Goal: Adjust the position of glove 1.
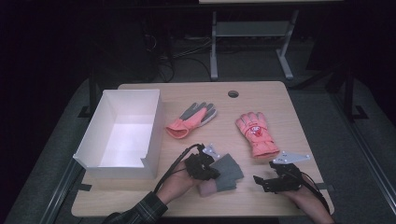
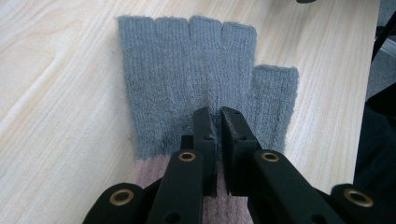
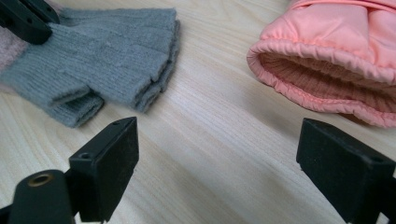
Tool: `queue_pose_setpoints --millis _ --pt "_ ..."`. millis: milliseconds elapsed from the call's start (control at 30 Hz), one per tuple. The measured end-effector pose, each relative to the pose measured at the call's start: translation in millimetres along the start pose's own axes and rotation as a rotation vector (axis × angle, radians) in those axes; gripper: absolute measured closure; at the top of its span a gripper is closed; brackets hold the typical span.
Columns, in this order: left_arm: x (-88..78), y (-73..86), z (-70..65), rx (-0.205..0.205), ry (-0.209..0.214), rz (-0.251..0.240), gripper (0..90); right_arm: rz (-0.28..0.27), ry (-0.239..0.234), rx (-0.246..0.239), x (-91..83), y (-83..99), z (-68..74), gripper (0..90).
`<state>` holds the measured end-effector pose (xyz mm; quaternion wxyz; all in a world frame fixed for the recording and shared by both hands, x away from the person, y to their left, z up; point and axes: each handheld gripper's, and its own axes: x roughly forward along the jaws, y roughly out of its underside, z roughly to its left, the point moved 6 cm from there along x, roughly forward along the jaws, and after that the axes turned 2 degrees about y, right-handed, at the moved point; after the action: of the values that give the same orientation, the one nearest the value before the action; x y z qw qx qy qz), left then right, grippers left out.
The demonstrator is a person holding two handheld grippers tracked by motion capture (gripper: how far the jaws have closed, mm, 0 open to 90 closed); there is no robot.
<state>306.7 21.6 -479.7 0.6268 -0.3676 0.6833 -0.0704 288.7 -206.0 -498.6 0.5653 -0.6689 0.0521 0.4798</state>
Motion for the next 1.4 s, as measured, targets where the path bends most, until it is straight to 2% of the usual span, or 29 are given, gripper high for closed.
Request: queue_pose_setpoints --millis 133,267,333,367,467,533,567,633,667,700,867,1067,1400 --pt "2.5 1.9 0.7 -0.003 0.006 0.003 84.3 0.000 -0.001 -0.005 0.1 -0.2 0.1 12.7" --pt "4.5 2.9 0.6 0.000 0.013 -0.002 79.4 -0.001 -0.002 -0.005 -0.3 -0.2 0.2 12.7" --pt "2.8 2.3 0.5 0.009 0.018 -0.010 66.7 0.000 -0.002 -0.002 -0.7 -0.1 0.1 12.7" --pt "0.2 0.5 0.3 0.015 0.043 -0.027 61.4 -0.001 -0.002 -0.003 -0.7 -0.2 0.0 12.7" --pt "-3.1 -1.4 1.5 0.028 0.037 -0.046 47.4 -0.001 -0.003 -0.003 -0.7 -0.3 0.3 12.7" --pt "-4.9 -2.3 3.2 0.030 0.039 -0.058 44.0 0.000 -0.002 -0.006 -0.3 -0.3 0.2 12.7" --pt "-4.0 -2.3 5.5 0.038 0.032 -0.063 34.2 0.001 -0.002 -0.006 -0.1 -0.3 0.0 12.7" --pt "-2.1 -2.2 7.1 0.045 0.027 -0.067 31.1 0.001 -0.002 -0.006 -0.1 -0.3 0.0 12.7" --pt "-0.8 -1.8 8.1 0.044 0.023 -0.062 23.6 0.001 -0.001 -0.006 0.0 -0.4 0.0 12.7" --pt "1.6 -1.3 9.8 0.044 0.018 -0.059 20.6 0.001 -0.001 -0.007 0.1 -0.4 0.1 12.7" --pt "12.4 3.8 15.2 0.044 0.007 -0.029 16.4 0.002 -0.002 -0.008 0.1 -0.5 0.4 12.7" --pt "19.6 7.1 16.1 0.038 0.022 -0.009 16.9 0.003 -0.002 -0.008 0.2 -0.5 0.4 12.7" --pt "21.7 9.8 16.2 0.050 0.027 -0.015 19.8 0.003 -0.002 -0.008 0.0 -0.8 0.4 12.7"
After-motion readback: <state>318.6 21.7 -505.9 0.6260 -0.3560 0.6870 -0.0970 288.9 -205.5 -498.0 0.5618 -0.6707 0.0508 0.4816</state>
